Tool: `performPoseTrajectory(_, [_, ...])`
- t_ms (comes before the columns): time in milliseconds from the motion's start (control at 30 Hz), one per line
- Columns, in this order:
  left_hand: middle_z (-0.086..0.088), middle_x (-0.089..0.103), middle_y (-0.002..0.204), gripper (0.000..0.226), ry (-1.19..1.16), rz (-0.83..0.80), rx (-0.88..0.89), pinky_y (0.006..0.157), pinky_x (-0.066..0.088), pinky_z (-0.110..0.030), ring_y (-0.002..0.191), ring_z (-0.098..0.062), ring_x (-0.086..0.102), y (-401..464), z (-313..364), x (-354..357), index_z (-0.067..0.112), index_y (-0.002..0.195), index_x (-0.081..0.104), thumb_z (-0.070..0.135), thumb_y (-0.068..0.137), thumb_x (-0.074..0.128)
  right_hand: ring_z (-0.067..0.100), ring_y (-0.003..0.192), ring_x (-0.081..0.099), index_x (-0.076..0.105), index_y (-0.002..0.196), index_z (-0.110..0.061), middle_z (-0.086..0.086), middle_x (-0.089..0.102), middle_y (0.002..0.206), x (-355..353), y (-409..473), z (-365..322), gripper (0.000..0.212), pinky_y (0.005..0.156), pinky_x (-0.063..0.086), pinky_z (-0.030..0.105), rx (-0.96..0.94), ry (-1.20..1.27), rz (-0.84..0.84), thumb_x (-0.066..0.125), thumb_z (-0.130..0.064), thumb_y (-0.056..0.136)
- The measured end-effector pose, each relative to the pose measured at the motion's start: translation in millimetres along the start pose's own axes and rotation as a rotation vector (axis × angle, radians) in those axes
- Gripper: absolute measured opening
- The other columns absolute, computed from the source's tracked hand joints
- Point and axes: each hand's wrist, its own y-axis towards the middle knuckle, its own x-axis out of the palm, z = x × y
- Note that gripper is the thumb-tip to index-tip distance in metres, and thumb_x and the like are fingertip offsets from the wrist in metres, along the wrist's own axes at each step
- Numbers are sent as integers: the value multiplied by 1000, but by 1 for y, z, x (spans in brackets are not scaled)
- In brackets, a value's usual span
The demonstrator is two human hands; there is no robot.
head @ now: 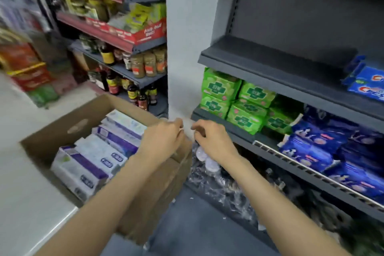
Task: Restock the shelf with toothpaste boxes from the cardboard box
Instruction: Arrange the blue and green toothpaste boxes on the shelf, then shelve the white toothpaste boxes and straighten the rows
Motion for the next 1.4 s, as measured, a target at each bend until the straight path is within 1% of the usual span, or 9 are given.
performPoseTrajectory(267, [-14, 62, 108, 24, 70, -340, -183, 71, 44, -35, 98, -33, 59, -28, -203, 53, 9, 110, 53, 24, 96, 40, 31, 103, 59, 65, 108, -10, 14, 64, 109, 166, 74, -76, 23, 83, 41, 31, 129, 10, -212, 54, -15, 88])
performPoseTrajectory(400, [-9, 49, 134, 41, 44, -611, -83, 96, 40, -39, 121, -28, 47, -20, -285, 81, 15, 132, 46, 31, 94, 48, 32, 117, 51, 59, 121, -4, 18, 58, 123, 228, 106, -91, 35, 92, 33, 27, 246, 19, -290, 54, -8, 87])
performPoseTrajectory(500, [-5, 34, 149, 61, 26, -763, -9, 104, 33, -40, 134, -26, 36, -10, -323, 99, 21, 145, 31, 43, 92, 51, 33, 114, 52, 58, 117, -6, 18, 57, 119, 265, 126, -87, 35, 89, 41, 31, 345, 25, -332, 55, -12, 83])
performPoseTrajectory(600, [-2, 31, 151, 69, 0, -837, 43, 106, 34, -41, 135, -25, 34, 3, -348, 117, 22, 146, 29, 48, 88, 56, 31, 122, 45, 46, 133, -12, 12, 46, 131, 285, 139, -81, 48, 96, 39, 31, 449, 1, -398, 55, -21, 87])
performPoseTrajectory(800, [-7, 33, 145, 78, 104, -756, 235, 111, 27, -44, 135, -27, 31, 17, -364, 143, 20, 143, 31, 49, 80, 67, 31, 125, 33, 38, 138, -15, 10, 44, 134, 306, 168, -64, 60, 101, 33, 34, 502, -192, -430, 59, -39, 88])
performPoseTrajectory(933, [-8, 38, 134, 85, 153, -783, 308, 106, 31, -41, 129, -27, 32, 34, -360, 149, 23, 139, 40, 55, 68, 75, 29, 122, 36, 46, 129, -12, 13, 41, 125, 312, 179, -67, 62, 95, 42, 39, 471, -395, -423, 68, -44, 80])
performPoseTrajectory(1100, [-5, 55, 126, 78, 45, -832, 325, 100, 36, -39, 120, -26, 48, 36, -363, 156, 20, 127, 43, 49, 65, 80, 31, 116, 45, 44, 127, -6, 17, 44, 126, 320, 175, -70, 43, 88, 44, 38, 365, -649, -389, 59, -11, 87])
performPoseTrajectory(1233, [0, 58, 121, 69, 2, -745, 316, 96, 34, -38, 114, -23, 52, 31, -364, 149, 21, 121, 45, 47, 68, 79, 35, 104, 58, 45, 125, -5, 18, 50, 121, 311, 168, -65, 39, 77, 47, 36, 404, -547, -433, 55, -9, 88])
performPoseTrajectory(1400, [4, 59, 116, 44, -95, -503, 263, 92, 29, -34, 109, -19, 53, 25, -365, 131, 22, 116, 49, 46, 82, 65, 26, 83, 60, 56, 89, -15, 9, 63, 90, 262, 150, -57, 19, 64, 40, 26, 560, -109, -349, 70, -17, 76])
